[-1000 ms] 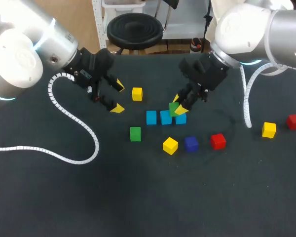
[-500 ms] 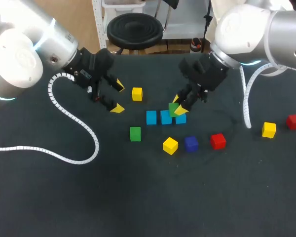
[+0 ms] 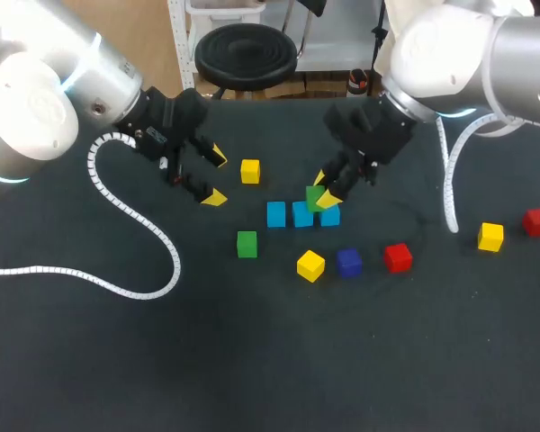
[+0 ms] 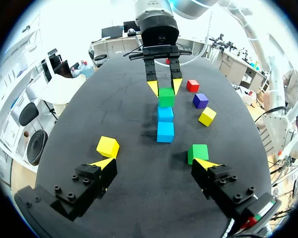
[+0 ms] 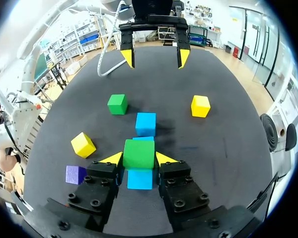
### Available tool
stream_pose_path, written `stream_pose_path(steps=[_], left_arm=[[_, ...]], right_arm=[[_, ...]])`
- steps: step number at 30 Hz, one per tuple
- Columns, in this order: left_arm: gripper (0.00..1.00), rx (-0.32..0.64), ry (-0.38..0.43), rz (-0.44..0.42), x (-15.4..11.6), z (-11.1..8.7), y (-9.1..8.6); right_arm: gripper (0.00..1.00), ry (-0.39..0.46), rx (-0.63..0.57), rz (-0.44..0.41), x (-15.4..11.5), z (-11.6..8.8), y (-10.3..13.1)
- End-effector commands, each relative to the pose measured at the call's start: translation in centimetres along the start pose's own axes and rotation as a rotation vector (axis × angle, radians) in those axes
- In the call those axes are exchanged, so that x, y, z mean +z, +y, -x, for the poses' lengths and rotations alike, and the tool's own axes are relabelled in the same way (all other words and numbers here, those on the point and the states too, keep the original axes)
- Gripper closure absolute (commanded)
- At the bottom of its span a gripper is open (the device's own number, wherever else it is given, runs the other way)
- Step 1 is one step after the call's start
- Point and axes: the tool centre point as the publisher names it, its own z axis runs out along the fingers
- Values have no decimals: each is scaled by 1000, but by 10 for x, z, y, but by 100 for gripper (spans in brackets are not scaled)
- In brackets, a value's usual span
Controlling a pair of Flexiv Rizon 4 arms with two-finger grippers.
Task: Place the blue cubes, place green cubes on the blue cubes, place the yellow cubes on the green cubes, then place the red cubes on the yellow cubes, and place purple cube on the red cubes.
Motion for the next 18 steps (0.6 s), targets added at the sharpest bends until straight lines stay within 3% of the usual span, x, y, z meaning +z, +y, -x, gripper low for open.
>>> stream_pose_path(steps=[1, 18], left_arm=[[0, 2, -1, -2, 0, -1, 1], [0, 2, -1, -2, 0, -1, 1]], right_arm=[[100, -4, 3, -5, 2, -2, 3], [100, -4, 5, 0, 3, -5, 0]])
